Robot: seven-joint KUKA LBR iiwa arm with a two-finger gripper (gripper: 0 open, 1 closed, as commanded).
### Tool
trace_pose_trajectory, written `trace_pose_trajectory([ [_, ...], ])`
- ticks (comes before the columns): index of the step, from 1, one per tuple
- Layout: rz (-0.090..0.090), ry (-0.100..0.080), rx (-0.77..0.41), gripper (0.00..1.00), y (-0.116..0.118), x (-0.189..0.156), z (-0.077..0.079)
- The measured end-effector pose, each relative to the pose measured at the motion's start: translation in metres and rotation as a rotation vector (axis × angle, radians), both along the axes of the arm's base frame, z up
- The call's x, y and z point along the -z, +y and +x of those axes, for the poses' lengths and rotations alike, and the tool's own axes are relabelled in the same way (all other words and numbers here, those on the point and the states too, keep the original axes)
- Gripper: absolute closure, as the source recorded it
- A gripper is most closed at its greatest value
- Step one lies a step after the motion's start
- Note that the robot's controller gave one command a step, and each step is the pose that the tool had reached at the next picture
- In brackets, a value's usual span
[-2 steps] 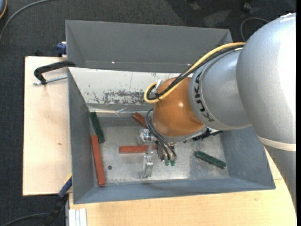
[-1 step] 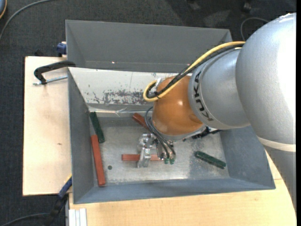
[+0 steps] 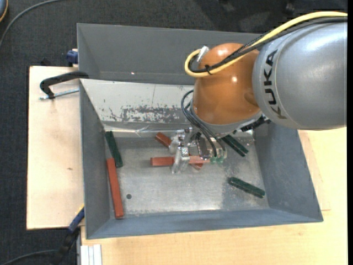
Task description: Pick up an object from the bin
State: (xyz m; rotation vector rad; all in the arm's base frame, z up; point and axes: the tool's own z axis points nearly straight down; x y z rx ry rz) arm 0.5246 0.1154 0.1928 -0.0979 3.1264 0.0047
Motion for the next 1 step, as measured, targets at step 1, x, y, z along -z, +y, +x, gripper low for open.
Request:
trace_pose_trajectory([
  [1, 0.002, -0.003, 0.006, 1.00, 0.0318, -0.0614, 0.0421],
])
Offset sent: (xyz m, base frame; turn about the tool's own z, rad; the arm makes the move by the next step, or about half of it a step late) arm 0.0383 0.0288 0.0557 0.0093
